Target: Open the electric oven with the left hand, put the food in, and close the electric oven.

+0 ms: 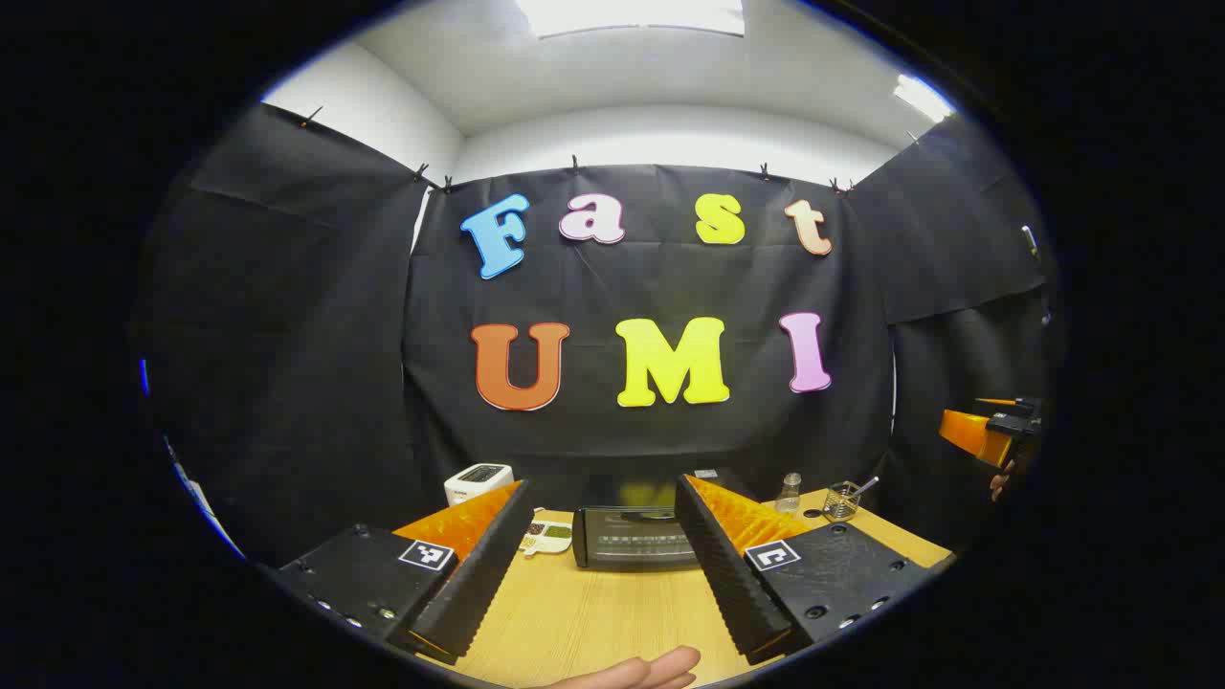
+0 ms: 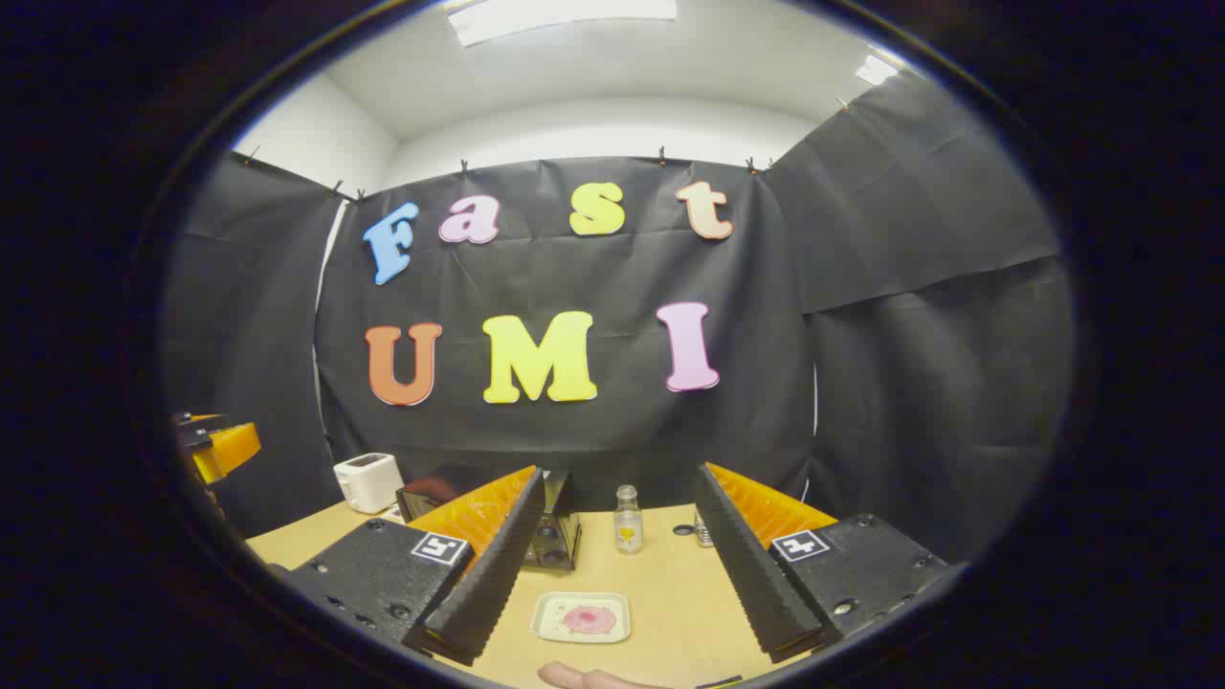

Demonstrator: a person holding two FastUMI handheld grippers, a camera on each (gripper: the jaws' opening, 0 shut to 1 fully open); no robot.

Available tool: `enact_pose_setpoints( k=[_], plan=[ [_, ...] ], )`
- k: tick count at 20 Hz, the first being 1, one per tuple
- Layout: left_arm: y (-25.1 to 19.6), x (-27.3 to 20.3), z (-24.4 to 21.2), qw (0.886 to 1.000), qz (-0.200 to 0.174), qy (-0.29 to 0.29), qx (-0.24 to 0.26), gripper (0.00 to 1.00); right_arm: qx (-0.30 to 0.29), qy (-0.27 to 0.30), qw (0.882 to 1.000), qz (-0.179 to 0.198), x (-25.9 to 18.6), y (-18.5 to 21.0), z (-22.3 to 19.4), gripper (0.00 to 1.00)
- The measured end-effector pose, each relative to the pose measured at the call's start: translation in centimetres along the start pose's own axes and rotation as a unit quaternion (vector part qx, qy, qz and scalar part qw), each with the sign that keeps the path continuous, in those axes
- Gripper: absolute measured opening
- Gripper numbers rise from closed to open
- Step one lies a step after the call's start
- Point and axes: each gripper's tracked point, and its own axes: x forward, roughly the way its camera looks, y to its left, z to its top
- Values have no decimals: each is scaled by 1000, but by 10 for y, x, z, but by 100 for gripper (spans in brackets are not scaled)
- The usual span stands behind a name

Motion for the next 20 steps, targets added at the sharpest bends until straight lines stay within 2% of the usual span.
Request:
enact_pose_setpoints(
  k=[1, 2, 3, 4, 11, 14, 15, 16, 20],
  plan=[
    [2, 0, 1, 1000, -1, -2, 1, 95, -2, -2, 1000, -1, -3, -2, 1, 96],
    [-1, -1, 2, 1000, -6, -2, -2, 95, -4, -7, 1000, -3, -6, -5, 5, 100],
    [-4, -2, 1, 1000, -13, -1, -5, 95, -4, -12, 1000, -5, -9, -7, 9, 100],
    [-3, -3, 2, 1000, -14, -2, -5, 94, -6, -15, 1000, -6, -11, -8, 10, 96],
    [-1, -3, 5, 1000, -19, -10, 10, 95, -8, -31, 999, -11, -21, -17, 18, 96],
    [-12, 0, 2, 999, -31, -13, 13, 94, -4, -34, 999, -7, -23, -19, 16, 96],
    [-19, 1, 3, 999, -42, -20, 12, 95, -2, -36, 999, -6, -22, -20, 16, 100],
    [-25, 4, 3, 998, -52, -23, 9, 95, 0, -38, 999, -6, -21, -24, 15, 96],
    [-40, 29, -11, 998, -62, -14, -1, 94, 8, -45, 999, -10, -13, -35, 11, 96]
  ],
)
